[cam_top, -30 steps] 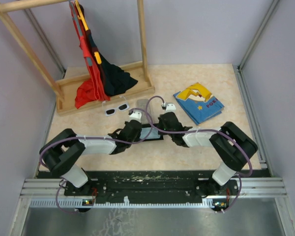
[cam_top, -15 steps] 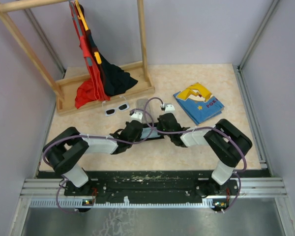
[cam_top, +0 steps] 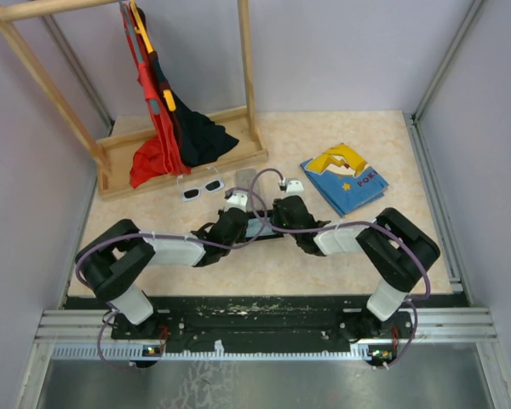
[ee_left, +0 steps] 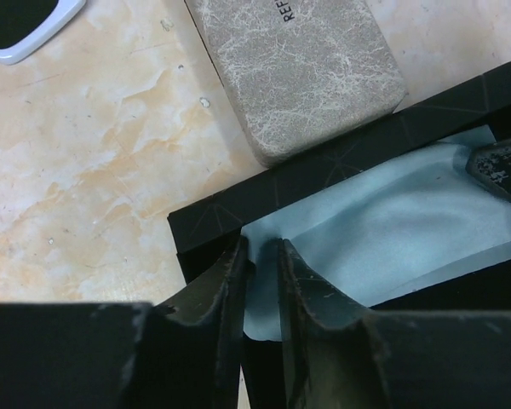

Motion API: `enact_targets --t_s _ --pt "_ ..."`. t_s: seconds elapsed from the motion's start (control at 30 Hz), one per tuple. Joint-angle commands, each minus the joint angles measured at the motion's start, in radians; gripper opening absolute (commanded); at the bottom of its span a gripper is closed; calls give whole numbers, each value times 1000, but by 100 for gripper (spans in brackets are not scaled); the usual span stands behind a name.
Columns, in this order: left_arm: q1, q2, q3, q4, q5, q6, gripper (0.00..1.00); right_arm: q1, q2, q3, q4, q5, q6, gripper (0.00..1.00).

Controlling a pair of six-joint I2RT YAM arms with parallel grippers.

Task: Organize the sunglasses
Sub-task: Place the glasses cleaning cloth in the sunglasses case.

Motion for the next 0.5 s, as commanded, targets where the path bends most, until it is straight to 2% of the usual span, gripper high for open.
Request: enact_targets --t_s 0.0,0.17,0.47 --pt "8 -48 9 -35 -25 -5 30 -8 -105 -17 23 28 -23 23" --pt "7 -104 -5 -77 -20 -24 40 -9 -164 -37 -6 18 -18 29" --pt "7 -214 -50 -165 7 -76 44 -9 -292 -75 -86 17 -13 38"
